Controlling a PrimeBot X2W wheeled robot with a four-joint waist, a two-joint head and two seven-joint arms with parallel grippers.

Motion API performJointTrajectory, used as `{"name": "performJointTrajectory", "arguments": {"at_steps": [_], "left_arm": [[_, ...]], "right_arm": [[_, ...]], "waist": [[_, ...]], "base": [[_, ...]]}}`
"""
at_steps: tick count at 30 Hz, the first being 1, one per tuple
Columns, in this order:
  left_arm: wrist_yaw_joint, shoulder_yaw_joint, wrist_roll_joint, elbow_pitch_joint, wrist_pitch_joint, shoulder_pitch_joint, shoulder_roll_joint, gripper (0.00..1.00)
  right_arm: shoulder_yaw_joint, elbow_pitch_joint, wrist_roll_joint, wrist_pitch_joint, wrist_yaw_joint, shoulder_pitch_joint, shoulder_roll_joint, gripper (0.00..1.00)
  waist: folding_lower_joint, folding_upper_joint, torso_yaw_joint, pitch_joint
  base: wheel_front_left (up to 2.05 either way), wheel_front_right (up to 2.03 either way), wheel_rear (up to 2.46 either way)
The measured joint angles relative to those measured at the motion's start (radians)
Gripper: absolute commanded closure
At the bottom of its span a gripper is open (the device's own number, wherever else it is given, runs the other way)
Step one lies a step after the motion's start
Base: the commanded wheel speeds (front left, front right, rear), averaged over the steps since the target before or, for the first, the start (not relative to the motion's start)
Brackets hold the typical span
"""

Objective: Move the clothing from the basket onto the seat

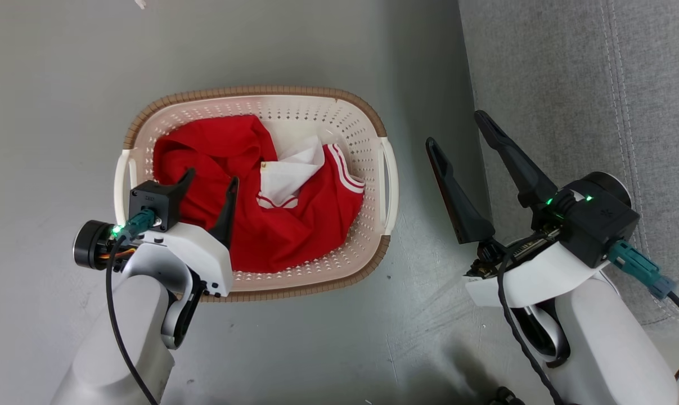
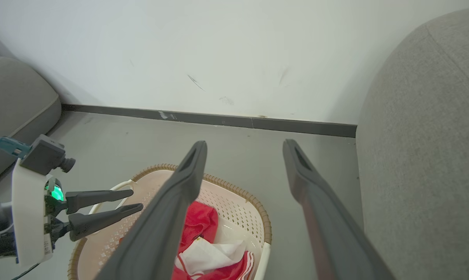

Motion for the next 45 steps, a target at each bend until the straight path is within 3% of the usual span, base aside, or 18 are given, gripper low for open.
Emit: {"name": "performJointTrajectory", "arguments": {"at_steps": [22,31,45], "left_arm": [[0.000,0.026,-0.053,0.087,0.115,-0.083,-0.021,0.00],[0.032,0.030,-0.053,0.138,0.176,-0.095,-0.017,0.00],[0.037,0.026,-0.053,0.176,0.232,-0.125,-0.016,0.00]], "right_arm": [[-0.001,-0.038,0.043,0.000,0.000,-0.043,0.000,0.00],[0.010,-0.042,0.059,0.000,0.000,-0.071,0.000,0.00],[0.023,-0.048,0.090,0.000,0.000,-0.079,0.000,0.00]], "waist": [[0.0000,0.0000,-0.057,0.120],[0.0000,0.0000,-0.079,0.143],[0.0000,0.0000,-0.107,0.169]], "base": [[0.00,0.00,0.00],[0.00,0.00,0.00],[0.00,0.00,0.00]]}}
